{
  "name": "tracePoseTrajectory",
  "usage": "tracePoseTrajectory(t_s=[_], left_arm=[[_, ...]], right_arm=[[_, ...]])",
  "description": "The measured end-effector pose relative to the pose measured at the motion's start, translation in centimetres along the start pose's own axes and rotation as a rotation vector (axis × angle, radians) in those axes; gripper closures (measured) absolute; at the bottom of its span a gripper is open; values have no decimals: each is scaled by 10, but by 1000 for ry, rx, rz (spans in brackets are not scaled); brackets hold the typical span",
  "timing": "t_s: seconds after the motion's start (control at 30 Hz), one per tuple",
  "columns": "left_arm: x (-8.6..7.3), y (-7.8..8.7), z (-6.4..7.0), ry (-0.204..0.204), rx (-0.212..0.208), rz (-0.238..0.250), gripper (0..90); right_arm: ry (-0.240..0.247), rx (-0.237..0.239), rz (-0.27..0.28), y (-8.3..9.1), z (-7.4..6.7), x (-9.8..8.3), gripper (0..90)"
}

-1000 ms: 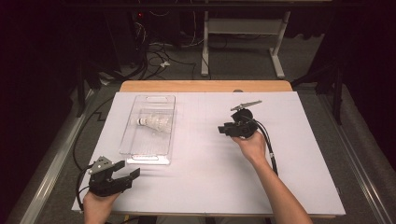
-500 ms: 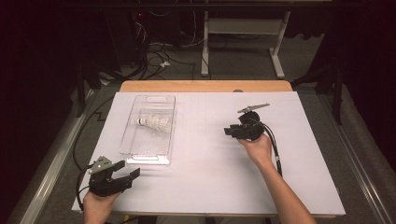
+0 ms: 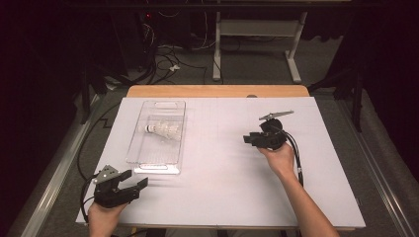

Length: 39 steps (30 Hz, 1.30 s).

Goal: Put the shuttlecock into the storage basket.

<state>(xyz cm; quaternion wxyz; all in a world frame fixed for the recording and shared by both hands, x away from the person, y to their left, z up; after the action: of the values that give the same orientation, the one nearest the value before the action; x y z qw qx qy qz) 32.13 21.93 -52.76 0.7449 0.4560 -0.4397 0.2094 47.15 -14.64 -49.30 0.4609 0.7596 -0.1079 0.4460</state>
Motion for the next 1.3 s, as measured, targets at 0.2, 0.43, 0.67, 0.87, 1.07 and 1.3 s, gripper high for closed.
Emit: tracePoseTrajectory(t_s=[0.2, 0.43, 0.67, 0.87, 1.07, 1.3], left_arm=[[0, 0, 1, -3, 0, -2, 293], [0, 0, 1, -1, 1, 0, 293], [0, 0, 1, 2, 0, 2, 293], [0, 0, 1, 0, 1, 1, 293], [0, 1, 1, -1, 2, 0, 294], [0, 1, 1, 0, 2, 1, 295]], right_arm=[[-7, -1, 9, 3, 2, 0, 632], [-7, -7, 16, 7, 5, 0, 631], [-15, -11, 20, 11, 8, -5, 630], [-22, -16, 30, 18, 13, -8, 629], [-28, -22, 38, 24, 16, -11, 629], [-34, -27, 43, 28, 20, -14, 628]])
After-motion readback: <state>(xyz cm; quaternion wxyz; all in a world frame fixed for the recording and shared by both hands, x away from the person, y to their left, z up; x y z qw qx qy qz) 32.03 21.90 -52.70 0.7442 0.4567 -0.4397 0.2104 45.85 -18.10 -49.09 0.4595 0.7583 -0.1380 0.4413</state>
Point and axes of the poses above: each handheld gripper's, and its own axes: y roughly backward along the jaws, x roughly out of its top, z roughly to its right, the point moved 10 cm from there along -y, roughly forward along the jaws, and after that the axes turned 8 degrees about z, right-handed, at the moved point
